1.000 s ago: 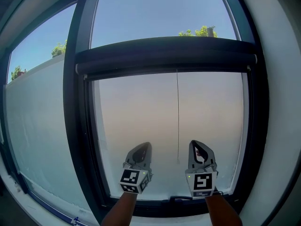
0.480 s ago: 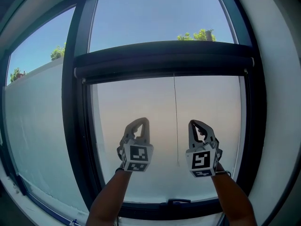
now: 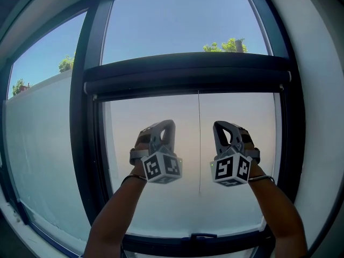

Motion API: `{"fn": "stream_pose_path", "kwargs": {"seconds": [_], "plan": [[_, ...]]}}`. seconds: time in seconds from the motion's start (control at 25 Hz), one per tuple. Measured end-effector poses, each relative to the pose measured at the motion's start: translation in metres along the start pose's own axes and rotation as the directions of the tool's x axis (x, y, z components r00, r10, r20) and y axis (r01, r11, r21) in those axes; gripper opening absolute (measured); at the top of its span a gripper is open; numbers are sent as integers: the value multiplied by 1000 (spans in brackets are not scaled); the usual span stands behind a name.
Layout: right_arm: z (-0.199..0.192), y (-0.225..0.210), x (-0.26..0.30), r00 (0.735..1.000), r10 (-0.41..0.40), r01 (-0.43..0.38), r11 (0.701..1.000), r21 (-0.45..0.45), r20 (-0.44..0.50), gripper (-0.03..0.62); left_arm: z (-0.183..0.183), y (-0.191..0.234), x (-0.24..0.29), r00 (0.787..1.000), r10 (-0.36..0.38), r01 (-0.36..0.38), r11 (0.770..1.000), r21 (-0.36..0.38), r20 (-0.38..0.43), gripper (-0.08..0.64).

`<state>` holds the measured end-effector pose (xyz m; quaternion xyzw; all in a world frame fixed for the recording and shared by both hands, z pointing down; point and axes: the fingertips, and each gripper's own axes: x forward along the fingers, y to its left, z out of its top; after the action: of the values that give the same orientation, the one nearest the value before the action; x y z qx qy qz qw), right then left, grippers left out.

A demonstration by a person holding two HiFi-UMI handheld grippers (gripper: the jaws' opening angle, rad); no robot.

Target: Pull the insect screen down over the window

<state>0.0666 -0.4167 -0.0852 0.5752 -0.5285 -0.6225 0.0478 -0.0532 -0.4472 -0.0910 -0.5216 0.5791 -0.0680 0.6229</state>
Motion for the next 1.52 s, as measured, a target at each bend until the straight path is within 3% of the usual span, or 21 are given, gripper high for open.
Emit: {"fn": "stream_pose_path", "kwargs": {"seconds": [0.2,0.36,0.48,0.6,0.84,1.08,1.16,1.32,1.52], "plan": [[-7,-11,26,999,5,-14,986,-166,-54,3,1,16,19,998,0,9,991,132,-65,-5],[-12,-22,38,996,-13,-11,965,-261,-90,3,-8,30,32,992,19,12,970,243,-123,18],[-15,-25,44,994,-11,-23,952,-304,-109,29,-13,40,38,987,25,17,965,262,-157,69],[-18,-28,53,992,-6,-38,943,-331,-130,78,-15,51,44,983,23,29,960,277,-183,170],[-24,-41,78,985,-9,-65,908,-414,-174,152,-20,68,60,972,57,41,916,399,-229,249],[-25,-46,94,976,17,-112,895,-432,-218,233,-37,66,71,949,13,124,903,411,-314,278],[-27,-48,99,972,19,-123,888,-443,-233,239,-42,63,74,943,3,142,900,411,-332,279],[-32,-47,106,962,39,-163,877,-453,-270,247,-44,62,79,939,-15,151,917,370,-345,288],[-35,-45,110,947,65,-217,849,-482,-313,247,-44,63,83,932,-37,181,909,375,-361,288]]}}
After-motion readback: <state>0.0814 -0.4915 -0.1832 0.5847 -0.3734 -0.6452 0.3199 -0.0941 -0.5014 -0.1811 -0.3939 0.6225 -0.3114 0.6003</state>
